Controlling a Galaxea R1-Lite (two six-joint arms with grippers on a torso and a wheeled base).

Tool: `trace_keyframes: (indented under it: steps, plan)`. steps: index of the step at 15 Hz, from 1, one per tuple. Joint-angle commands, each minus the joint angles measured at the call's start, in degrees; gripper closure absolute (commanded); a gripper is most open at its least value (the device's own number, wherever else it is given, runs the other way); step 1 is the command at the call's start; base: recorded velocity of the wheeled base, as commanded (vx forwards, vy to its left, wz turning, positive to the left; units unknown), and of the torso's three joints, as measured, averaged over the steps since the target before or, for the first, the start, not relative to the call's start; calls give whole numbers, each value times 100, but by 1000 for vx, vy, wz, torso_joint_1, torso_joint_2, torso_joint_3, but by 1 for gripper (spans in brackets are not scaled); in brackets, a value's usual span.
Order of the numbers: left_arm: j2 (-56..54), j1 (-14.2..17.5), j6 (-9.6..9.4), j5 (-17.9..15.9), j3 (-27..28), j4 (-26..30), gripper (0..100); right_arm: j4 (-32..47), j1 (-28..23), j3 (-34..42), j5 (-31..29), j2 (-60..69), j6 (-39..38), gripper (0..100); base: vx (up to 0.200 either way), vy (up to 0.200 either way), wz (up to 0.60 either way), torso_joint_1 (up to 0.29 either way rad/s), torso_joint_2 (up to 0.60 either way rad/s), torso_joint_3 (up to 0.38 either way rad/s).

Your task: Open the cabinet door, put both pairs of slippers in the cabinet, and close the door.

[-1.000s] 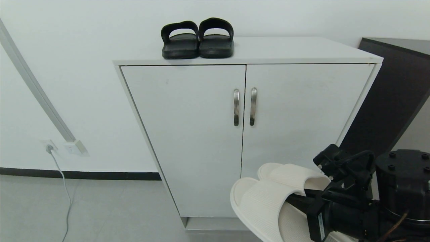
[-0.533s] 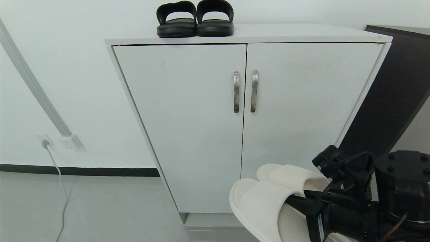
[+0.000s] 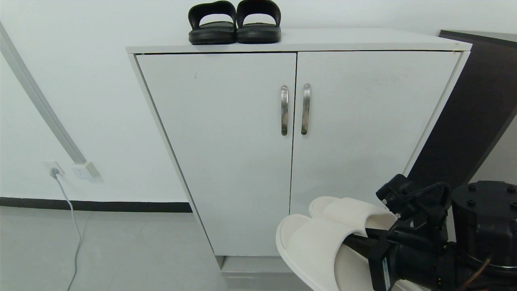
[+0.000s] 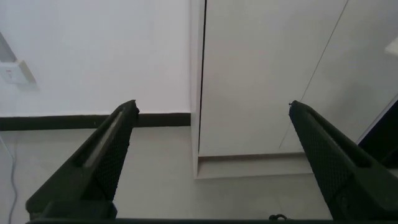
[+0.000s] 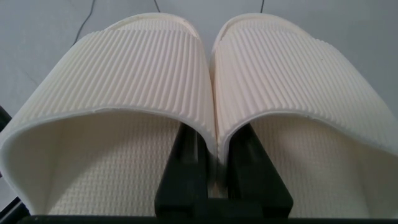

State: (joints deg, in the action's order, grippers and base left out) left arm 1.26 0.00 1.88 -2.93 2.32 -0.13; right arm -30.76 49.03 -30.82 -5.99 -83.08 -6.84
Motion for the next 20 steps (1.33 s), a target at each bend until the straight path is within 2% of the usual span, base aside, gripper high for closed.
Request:
trace_keyframes:
  steps: [1,3,4,5,7,8,11,12,14,15,16,18,20]
  plan:
    - [1184,-132,419,-279,999,31,0,0,1,-3,10,-15,-2,100,0,0,0,0,0,0]
    - [2142,-281,304,-753,1069,-224,0,0,1,-3,10,-33,-2,100,0,0,0,0,0,0]
    - [2889,-501,296,-1360,1139,-725,0,0,1,6,10,-33,-2,100,0,0,0,0,0,0]
    - [3285,-624,287,-1799,1175,-1112,0,0,1,6,1,-33,-2,100,0,0,0,0,0,0]
    - [3988,-1002,225,-2502,1412,-1621,0,0,1,6,10,-33,-2,100,0,0,0,0,0,0]
    - [4313,-1230,261,-2704,1605,-1841,0,0,1,6,10,-42,-2,100,0,0,0,0,0,0]
    - [5535,-1881,313,-2748,2300,-2483,0,-9,1,-12,10,-68,-2,100,0,0,0,0,0,0]
    - [6053,-2188,419,-2731,2669,-2773,0,-9,1,-21,10,-68,-2,100,0,0,0,0,0,0]
    - [6677,-2602,647,-2652,3196,-3028,0,-9,1,-12,27,-86,-10,100,0,0,0,0,0,0]
    - [7081,-2892,770,-2450,3583,-3115,0,-9,-8,-3,27,-86,-10,100,0,0,0,0,0,0]
    - [7380,-3129,788,-2353,3899,-3124,0,-9,-8,-21,36,-86,-10,100,0,0,0,0,0,0]
    - [7890,-3533,858,-2353,4462,-3133,0,-9,-8,-30,54,-86,-10,100,0,0,0,0,0,0]
    - [8523,-3850,867,-2388,5288,-3107,0,-9,-8,-21,54,-138,-10,100,0,0,0,0,0,0]
